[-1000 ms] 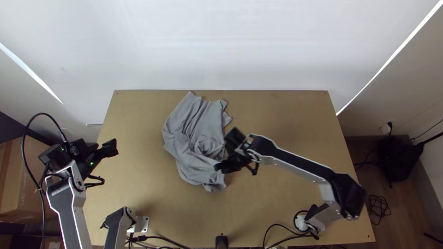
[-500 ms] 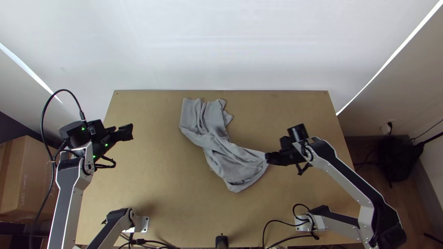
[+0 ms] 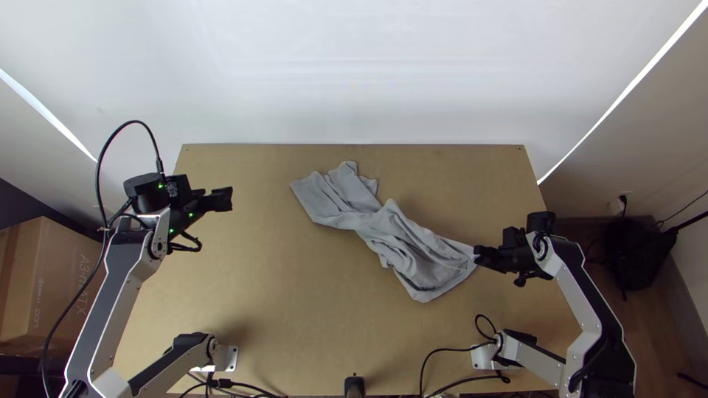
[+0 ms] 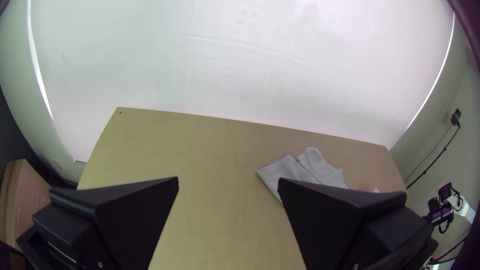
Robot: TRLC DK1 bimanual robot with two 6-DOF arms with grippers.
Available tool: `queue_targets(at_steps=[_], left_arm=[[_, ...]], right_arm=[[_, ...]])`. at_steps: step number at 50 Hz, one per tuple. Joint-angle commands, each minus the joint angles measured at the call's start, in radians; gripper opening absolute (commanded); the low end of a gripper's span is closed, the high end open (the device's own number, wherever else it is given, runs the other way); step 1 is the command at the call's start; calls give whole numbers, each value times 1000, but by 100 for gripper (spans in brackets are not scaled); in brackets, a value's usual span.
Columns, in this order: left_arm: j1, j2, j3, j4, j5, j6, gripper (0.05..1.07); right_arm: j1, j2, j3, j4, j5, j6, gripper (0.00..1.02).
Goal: Fold the t-shirt
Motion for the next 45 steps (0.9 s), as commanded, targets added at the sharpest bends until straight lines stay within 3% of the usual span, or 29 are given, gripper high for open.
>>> queue_targets(at_steps=[1, 12, 22, 31, 40, 45], left_arm=[[-19, 16, 39, 17, -10, -26, 103], [-37, 19, 63, -5, -32, -26, 103], [-45, 17, 68, -20, -52, -27, 103], [-74, 12, 62, -28, -82, -32, 103], [-91, 5, 60, -37, -91, -46, 103], [-91, 0, 60, -40, -91, -49, 103]], right_arm=[[-27, -1, -21, 34, 78, -37, 11], [21, -118, 29, 117, 265, -36, 53], [214, -244, 116, 40, 287, -25, 54], [444, -195, 202, -14, 282, 112, 53], [492, -24, 280, -23, 206, 207, 47], [492, 68, 305, -18, 192, 210, 47]])
